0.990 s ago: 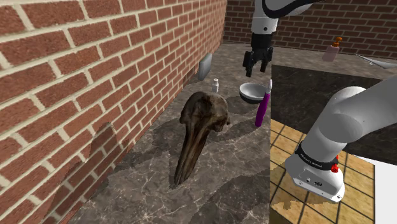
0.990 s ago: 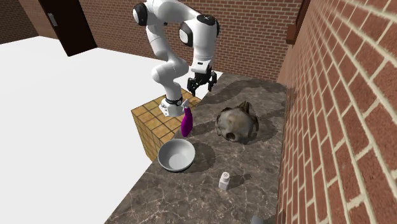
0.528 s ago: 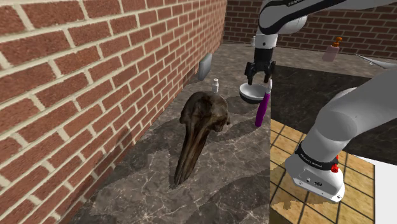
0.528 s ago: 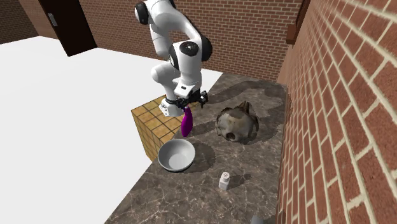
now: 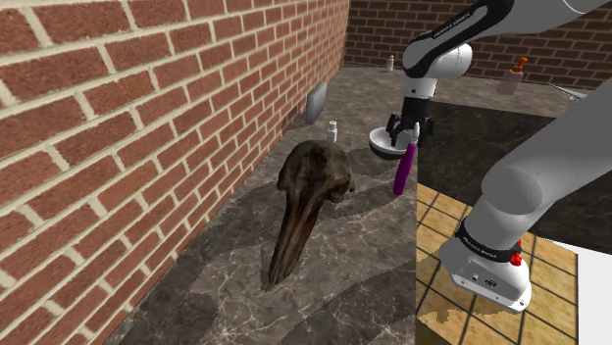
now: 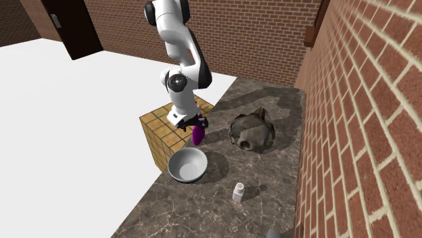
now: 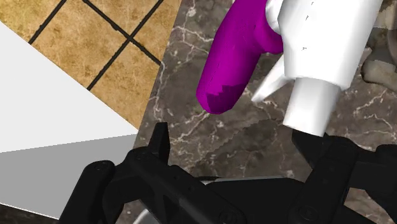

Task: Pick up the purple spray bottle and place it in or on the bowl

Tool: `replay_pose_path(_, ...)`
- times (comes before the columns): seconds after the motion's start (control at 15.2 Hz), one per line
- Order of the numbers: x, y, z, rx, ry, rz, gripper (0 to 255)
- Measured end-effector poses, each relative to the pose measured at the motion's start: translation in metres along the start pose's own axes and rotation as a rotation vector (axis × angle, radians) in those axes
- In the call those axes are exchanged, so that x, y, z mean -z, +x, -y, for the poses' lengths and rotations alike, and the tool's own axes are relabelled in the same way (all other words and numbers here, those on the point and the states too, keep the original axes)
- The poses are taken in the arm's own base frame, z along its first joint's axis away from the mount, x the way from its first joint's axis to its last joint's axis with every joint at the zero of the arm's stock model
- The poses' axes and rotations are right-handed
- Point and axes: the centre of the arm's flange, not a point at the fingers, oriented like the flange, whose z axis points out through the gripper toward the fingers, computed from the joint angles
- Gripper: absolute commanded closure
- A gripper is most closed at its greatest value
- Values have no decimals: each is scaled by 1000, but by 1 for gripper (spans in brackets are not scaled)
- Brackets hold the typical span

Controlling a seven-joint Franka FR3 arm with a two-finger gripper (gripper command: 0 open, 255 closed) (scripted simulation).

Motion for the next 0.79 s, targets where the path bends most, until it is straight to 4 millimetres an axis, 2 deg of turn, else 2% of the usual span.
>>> replay_pose_path(0.46, -37, 3, -5, -18, 6, 5, 0)
replay_pose_path(0.79, -41, 3, -6, -18, 6, 5, 0)
